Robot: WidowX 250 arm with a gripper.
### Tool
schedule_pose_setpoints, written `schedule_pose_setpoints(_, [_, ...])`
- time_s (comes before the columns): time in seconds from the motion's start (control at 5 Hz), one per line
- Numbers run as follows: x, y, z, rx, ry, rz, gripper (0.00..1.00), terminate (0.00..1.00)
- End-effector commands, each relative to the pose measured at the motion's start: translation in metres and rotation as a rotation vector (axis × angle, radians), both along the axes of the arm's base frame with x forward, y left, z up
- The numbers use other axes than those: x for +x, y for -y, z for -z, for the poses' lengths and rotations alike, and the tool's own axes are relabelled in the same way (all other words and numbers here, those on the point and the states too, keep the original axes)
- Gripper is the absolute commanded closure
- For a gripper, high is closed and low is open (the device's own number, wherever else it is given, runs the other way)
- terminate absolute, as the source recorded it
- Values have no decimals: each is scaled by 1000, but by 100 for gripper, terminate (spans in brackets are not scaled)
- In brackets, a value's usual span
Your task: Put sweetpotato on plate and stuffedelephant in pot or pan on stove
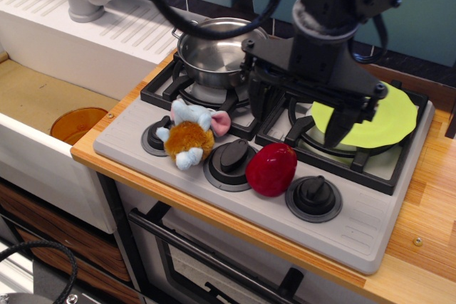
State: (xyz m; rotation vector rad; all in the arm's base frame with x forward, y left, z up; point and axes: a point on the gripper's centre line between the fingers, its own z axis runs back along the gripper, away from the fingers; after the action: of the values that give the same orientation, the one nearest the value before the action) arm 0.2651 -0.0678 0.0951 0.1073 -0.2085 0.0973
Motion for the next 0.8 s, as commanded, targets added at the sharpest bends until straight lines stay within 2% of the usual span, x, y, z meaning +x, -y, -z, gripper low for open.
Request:
schedule_pose_setpoints(0.0, [5, -16, 1, 2, 47, 19, 0, 0])
schedule_pose_setpoints(0.6, [0, -18, 28, -18, 70, -2, 0, 0])
